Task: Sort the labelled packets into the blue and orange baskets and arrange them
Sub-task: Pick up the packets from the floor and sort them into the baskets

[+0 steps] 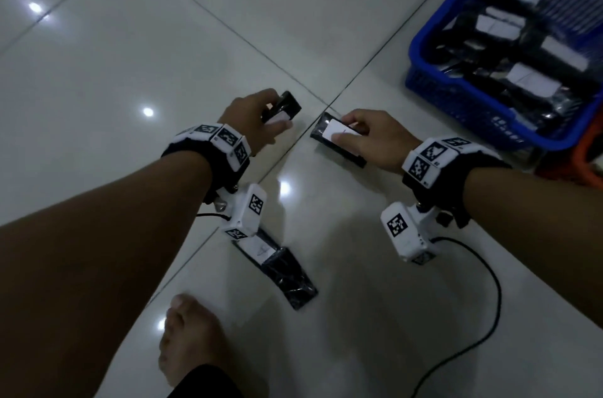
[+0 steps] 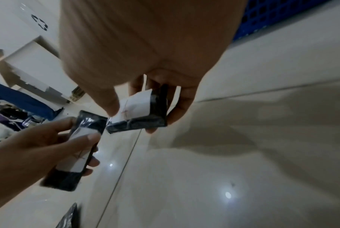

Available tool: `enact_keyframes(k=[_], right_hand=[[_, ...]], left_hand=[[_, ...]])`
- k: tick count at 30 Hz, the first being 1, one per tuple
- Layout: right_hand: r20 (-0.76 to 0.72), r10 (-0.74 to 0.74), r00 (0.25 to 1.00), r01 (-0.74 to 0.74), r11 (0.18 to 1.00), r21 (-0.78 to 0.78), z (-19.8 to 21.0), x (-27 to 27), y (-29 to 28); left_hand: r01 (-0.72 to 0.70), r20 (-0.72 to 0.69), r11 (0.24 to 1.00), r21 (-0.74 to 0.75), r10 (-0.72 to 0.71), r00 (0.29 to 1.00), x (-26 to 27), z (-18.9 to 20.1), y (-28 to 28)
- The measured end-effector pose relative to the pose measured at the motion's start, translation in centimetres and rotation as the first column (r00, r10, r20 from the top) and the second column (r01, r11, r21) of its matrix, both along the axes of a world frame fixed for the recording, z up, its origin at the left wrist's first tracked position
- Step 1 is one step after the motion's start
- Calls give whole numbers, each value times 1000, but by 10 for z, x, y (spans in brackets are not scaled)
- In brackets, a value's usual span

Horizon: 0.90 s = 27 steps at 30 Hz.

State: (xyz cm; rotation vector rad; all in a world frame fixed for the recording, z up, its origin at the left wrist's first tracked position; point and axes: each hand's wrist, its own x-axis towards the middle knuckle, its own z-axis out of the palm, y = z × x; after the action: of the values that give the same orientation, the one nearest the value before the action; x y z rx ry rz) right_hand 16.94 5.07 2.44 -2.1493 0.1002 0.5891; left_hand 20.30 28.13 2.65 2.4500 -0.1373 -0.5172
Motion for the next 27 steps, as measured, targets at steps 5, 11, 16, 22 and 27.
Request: enact_keyframes(k=[5,11,16,22,27], right_hand=[[354,126,927,20,924,-381,45,1,-62],[564,59,824,330,758,-562,69,-14,-176],[577,-83,813,415,778,-472,69,-24,-231],[481,-93,872,357,793,-493,60,1,-233],[485,18,875,334,702,-629,61,19,-217]], left_hand=[[226,54,971,75,-231,972,21,29,-75],[496,235,845,201,-533,813,61,58,-204],[578,279,781,236,-624,730,79,65,-297],[539,468,806,245,-586,662,80,48,-312],[415,505,875,249,-482,715,72,49,-265]])
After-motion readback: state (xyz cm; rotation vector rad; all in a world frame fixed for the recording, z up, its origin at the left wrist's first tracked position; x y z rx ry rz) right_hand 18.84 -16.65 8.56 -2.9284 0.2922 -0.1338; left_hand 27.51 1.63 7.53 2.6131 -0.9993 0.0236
